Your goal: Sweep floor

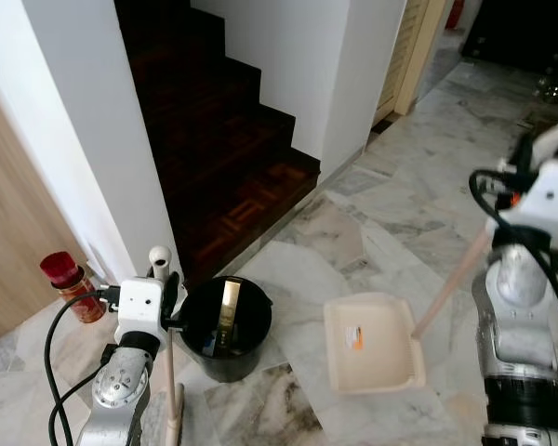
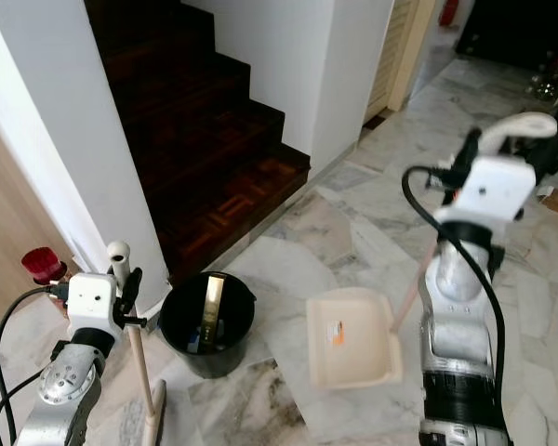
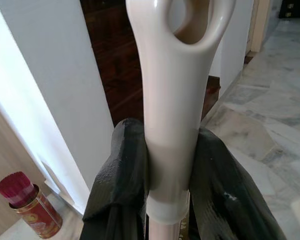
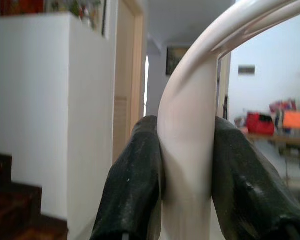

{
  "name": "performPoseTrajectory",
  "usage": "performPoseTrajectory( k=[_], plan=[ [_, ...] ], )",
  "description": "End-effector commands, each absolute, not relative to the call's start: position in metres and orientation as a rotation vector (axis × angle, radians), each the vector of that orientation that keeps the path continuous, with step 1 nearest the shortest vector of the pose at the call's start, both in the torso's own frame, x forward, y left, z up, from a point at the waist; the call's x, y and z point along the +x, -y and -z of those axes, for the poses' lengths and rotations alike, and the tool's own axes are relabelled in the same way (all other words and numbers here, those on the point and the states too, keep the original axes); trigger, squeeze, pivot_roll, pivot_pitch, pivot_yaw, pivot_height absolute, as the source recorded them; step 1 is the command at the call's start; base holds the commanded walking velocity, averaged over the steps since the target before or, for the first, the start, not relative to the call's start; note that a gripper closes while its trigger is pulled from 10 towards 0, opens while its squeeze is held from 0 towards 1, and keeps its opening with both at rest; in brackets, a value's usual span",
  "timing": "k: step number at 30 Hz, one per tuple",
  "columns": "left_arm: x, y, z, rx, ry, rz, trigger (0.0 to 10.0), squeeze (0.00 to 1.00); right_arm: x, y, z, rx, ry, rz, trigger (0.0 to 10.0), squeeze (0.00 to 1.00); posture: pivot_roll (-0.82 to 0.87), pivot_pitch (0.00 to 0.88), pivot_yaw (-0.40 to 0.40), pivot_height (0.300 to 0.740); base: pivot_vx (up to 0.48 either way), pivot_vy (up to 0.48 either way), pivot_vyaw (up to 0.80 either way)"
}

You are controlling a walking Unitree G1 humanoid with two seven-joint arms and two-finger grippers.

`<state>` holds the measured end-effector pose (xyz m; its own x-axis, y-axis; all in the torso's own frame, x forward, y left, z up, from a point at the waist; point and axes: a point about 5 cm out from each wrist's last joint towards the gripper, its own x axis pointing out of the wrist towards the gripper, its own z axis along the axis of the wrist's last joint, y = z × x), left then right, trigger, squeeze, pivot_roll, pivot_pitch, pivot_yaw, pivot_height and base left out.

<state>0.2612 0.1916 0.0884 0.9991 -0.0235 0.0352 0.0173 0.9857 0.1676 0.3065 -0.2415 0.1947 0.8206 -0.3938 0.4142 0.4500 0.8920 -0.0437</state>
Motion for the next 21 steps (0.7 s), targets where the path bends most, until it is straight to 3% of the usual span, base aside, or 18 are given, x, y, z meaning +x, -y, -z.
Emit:
performPoseTrajectory(
  k=[1,8,21],
  plan=[
    [0.261,-0.192,-0.092,0.19,0.067,0.024,10.0,0.0,0.305,0.237,-0.18,-0.114,0.374,0.439,10.0,0.0,0.08,0.023,-0.044,0.74,0.0,0.0,0.0],
    [0.255,-0.193,-0.096,0.143,0.088,-0.002,10.0,0.0,0.295,0.227,-0.135,-0.071,0.237,0.398,10.0,0.0,0.08,0.013,-0.043,0.74,0.0,0.0,0.0],
    [0.26,-0.181,-0.095,0.11,0.103,0.031,10.0,0.0,0.288,0.216,-0.11,-0.035,0.201,0.36,10.0,0.0,0.07,0.0,-0.035,0.74,0.0,0.0,0.0]
  ],
)
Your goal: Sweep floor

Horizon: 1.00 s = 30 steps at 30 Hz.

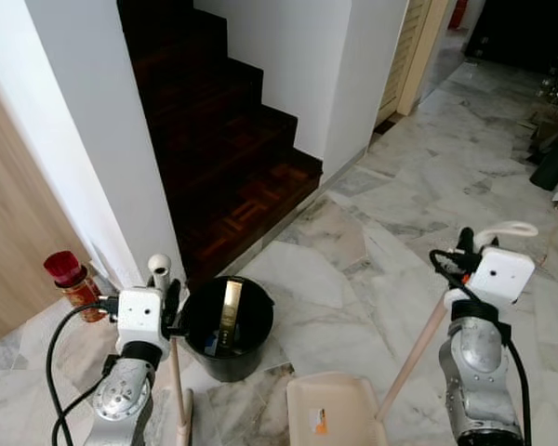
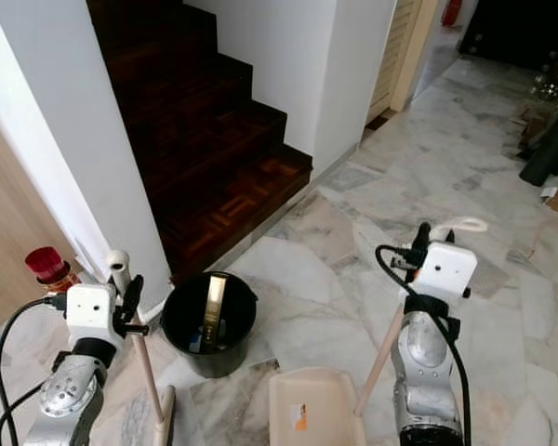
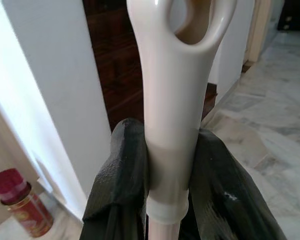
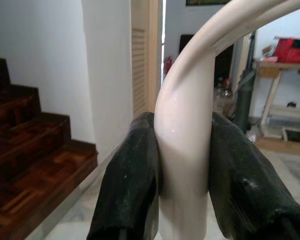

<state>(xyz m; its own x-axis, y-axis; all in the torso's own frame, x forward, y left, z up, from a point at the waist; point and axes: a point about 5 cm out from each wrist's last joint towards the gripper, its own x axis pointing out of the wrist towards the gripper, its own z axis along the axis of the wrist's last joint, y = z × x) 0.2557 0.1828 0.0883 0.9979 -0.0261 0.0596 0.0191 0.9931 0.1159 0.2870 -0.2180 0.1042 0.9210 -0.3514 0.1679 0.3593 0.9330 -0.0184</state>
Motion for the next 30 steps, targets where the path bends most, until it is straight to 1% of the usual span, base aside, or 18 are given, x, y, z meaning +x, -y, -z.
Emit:
performPoseTrajectory(
  k=[1,21,28,30],
  plan=[
    [0.26,-0.181,-0.095,0.11,0.103,0.031,10.0,0.0,0.288,0.216,-0.11,-0.035,0.201,0.36,10.0,0.0,0.07,0.0,-0.035,0.74,0.0,0.0,0.0],
    [0.266,-0.176,-0.1,0.12,0.119,0.037,10.0,0.0,0.3,0.203,-0.111,-0.001,0.21,0.308,10.0,0.0,0.08,0.012,-0.038,0.74,0.0,0.0,0.0],
    [0.263,-0.177,-0.099,0.115,0.122,0.028,10.0,0.0,0.301,0.203,-0.108,-0.002,0.198,0.304,10.0,0.0,0.08,0.025,-0.041,0.74,0.0,0.0,0.0],
    [0.263,-0.177,-0.1,0.115,0.124,0.029,10.0,0.0,0.301,0.203,-0.108,-0.002,0.195,0.303,10.0,0.0,0.08,0.028,-0.042,0.74,-0.244,0.0,0.0]
  ],
)
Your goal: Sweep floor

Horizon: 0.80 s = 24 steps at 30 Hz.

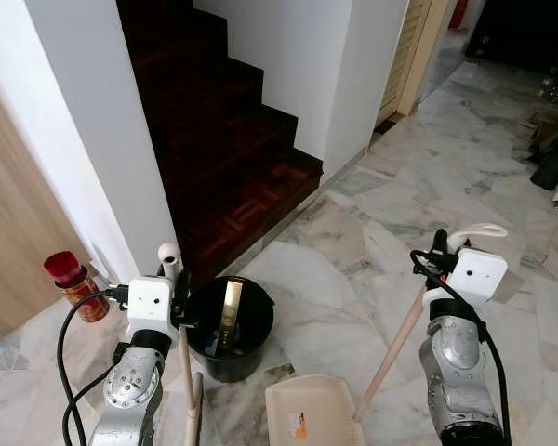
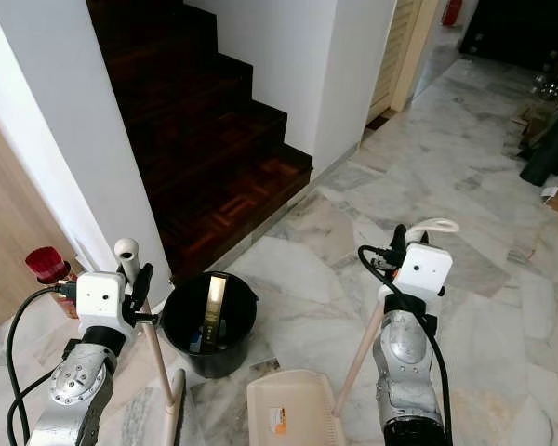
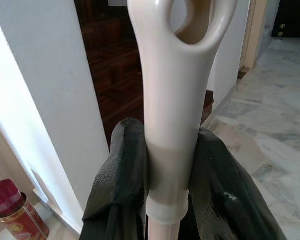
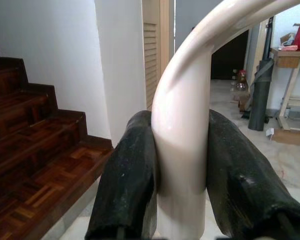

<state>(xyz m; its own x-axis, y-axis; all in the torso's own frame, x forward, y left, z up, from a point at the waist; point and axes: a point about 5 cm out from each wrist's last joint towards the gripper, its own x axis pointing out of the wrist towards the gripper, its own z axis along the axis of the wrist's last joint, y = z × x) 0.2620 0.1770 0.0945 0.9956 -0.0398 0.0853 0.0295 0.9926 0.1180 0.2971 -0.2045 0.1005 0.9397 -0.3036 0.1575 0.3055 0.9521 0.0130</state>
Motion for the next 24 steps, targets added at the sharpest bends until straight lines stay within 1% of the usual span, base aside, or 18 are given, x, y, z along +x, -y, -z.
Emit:
performPoseTrajectory(
  k=[1,24],
  plan=[
    [0.2626,-0.1766,-0.0997,0.114,0.125,0.03,10.0,0.0,0.3006,0.203,-0.1077,-0.002,0.193,0.302,10.0,0.0,0.08,0.028,-0.042,0.74,-0.277,0.0,0.0],
    [0.2628,-0.174,-0.101,0.103,0.137,0.036,10.0,0.0,0.3033,0.2023,-0.1071,0.002,0.186,0.297,10.0,0.0,0.08,0.029,-0.045,0.74,-0.29,0.0,0.0]
  ],
)
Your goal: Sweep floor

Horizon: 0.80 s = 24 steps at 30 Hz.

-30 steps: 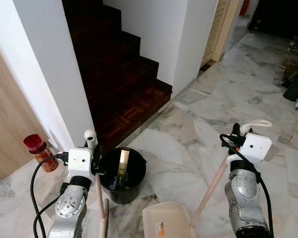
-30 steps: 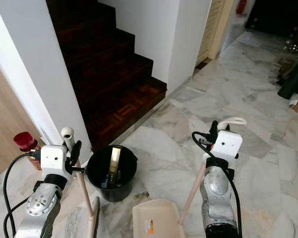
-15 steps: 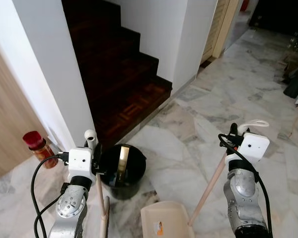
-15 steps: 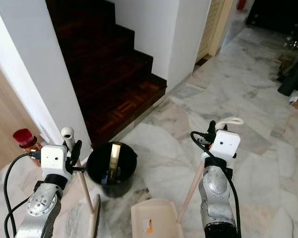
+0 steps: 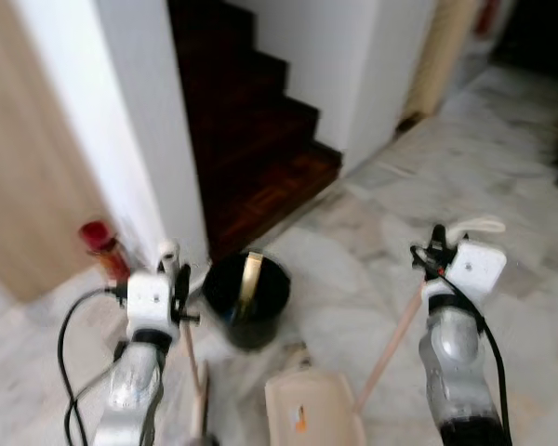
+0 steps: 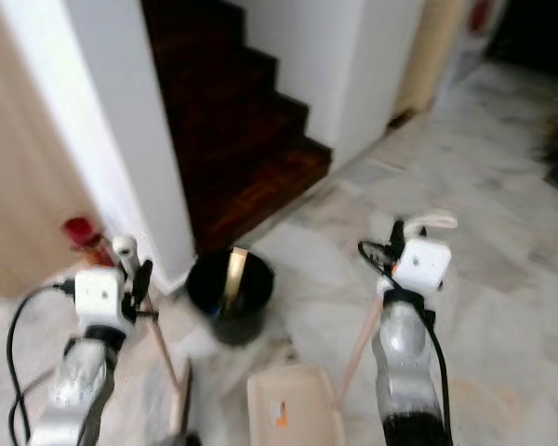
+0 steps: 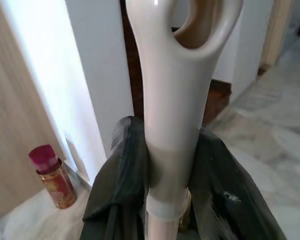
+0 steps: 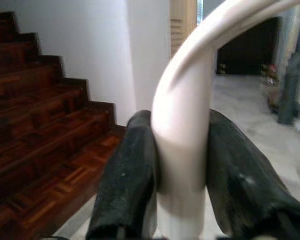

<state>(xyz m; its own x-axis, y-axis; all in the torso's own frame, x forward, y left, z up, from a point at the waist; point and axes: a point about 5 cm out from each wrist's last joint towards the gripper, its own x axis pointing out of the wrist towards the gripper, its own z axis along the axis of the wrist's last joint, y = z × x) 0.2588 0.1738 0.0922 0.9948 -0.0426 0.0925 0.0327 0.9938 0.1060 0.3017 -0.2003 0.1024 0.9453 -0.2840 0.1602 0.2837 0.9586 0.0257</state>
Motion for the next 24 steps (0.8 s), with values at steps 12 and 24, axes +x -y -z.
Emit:
performPoseTrajectory(
  k=[12,24],
  plan=[
    [0.2633,-0.1747,-0.102,0.101,0.143,0.032,10.0,0.0,0.3051,0.2007,-0.1077,0.004,0.186,0.292,10.0,0.0,0.08,0.027,-0.048,0.74,-0.279,0.0,0.0],
    [0.2638,-0.1724,-0.1018,0.097,0.147,0.036,10.0,0.0,0.3059,0.2016,-0.1078,0.001,0.19,0.29,10.0,0.0,0.08,0.011,-0.052,0.74,-0.251,0.0,0.0]
  ],
)
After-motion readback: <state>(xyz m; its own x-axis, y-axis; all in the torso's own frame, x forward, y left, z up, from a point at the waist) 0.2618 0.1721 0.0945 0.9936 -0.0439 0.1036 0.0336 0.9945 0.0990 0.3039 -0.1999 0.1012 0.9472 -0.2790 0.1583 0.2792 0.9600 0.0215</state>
